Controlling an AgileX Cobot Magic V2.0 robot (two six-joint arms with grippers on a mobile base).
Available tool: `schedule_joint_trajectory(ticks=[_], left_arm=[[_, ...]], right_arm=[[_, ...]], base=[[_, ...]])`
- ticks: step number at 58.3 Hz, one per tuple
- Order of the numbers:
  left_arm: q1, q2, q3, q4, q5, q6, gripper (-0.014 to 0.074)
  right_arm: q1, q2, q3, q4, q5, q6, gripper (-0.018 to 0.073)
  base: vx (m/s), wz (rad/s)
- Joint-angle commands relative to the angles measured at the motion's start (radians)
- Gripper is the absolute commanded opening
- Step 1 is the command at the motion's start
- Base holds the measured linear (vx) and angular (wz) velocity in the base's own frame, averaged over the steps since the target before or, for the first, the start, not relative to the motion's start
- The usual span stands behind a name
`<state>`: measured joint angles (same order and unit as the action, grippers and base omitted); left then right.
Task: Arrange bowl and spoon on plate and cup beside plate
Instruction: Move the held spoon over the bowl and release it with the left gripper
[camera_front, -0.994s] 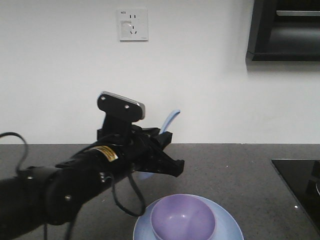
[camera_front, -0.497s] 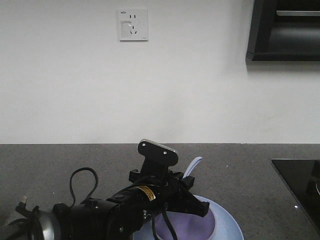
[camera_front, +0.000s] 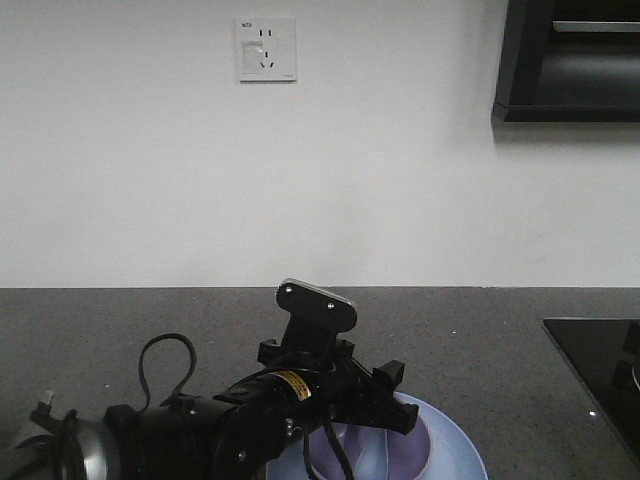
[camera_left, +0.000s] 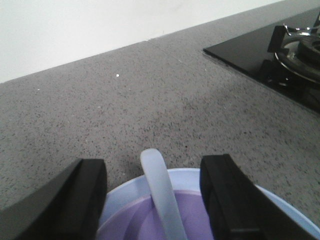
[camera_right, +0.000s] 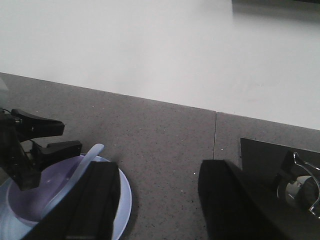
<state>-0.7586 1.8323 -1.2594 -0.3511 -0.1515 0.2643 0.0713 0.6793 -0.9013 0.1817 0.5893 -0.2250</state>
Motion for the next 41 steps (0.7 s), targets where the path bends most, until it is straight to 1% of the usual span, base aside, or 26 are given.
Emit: schedule_joint_trajectory(ticks=[1,4,8,13,17,22,27,30,32,34,37,40,41], left_arm=[[0.016,-0.115,-0.035,-0.003,-0.003,0.057,0.0517],[0.040,-0.161,-0.035,-0.003,0.063,0.093,0.0508],[0.080,-0.216,-0.035,-0.003,0.135,0.095,0.0495],[0.156,-0.293,-0.035,-0.003,0.228,0.033,0.0476],[0.234,-0.358,-0.035,0.011,0.321,-0.009,0.0467],[0.327,-0.432,-0.035,0.083,0.430,-0.008,0.0468],[0.417,-0.502,-0.032,0.174,0.490,-0.016,0.0468],[0.478,-0.544,-0.032,0.225,0.530,-0.056,0.0468],[0.509,-0.568,-0.032,0.246,0.556,-0.086,0.0468],[0.548,-0.587,-0.032,0.270,0.599,-0.131,0.0468],[0.610,-0.606,-0.032,0.304,0.694,-0.207,0.0468],[0.664,-0.615,-0.032,0.351,0.799,-0.264,0.0468],[0.676,-0.615,-0.032,0.359,0.824,-0.271,0.0468]], right_arm=[[-0.006,0.007,-0.025,-0.002,-0.079,-0.011,0.0417],[-0.006,0.007,-0.025,-0.002,-0.079,-0.011,0.0417],[-0.006,0.007,-0.025,-0.002,-0.079,-0.011,0.0417],[-0.006,0.007,-0.025,-0.002,-0.079,-0.011,0.0417],[-0.006,0.007,-0.025,-0.002,-0.078,-0.011,0.0417],[-0.006,0.007,-0.025,-0.002,-0.074,-0.011,0.0417],[-0.006,0.007,-0.025,-0.002,-0.071,-0.011,0.0417],[-0.006,0.007,-0.025,-0.002,-0.067,-0.011,0.0417],[-0.006,0.007,-0.025,-0.002,-0.064,-0.011,0.0417],[-0.006,0.007,-0.025,-0.002,-0.060,-0.011,0.0417],[-0.006,0.007,-0.025,-0.002,-0.055,-0.011,0.0417],[-0.006,0.007,-0.025,-0.002,-0.052,-0.011,0.0417],[-0.006,0.007,-0.025,-0.002,-0.051,-0.011,0.0417]], base=[[0.00,0.00],[0.00,0.00],[0.00,0.00],[0.00,0.00],[0.00,0.00],[0.00,0.00],[0.00,0.00],[0.00,0.00],[0.00,0.00],[0.00,0.00],[0.00,0.00],[0.00,0.00],[0.00,0.00]])
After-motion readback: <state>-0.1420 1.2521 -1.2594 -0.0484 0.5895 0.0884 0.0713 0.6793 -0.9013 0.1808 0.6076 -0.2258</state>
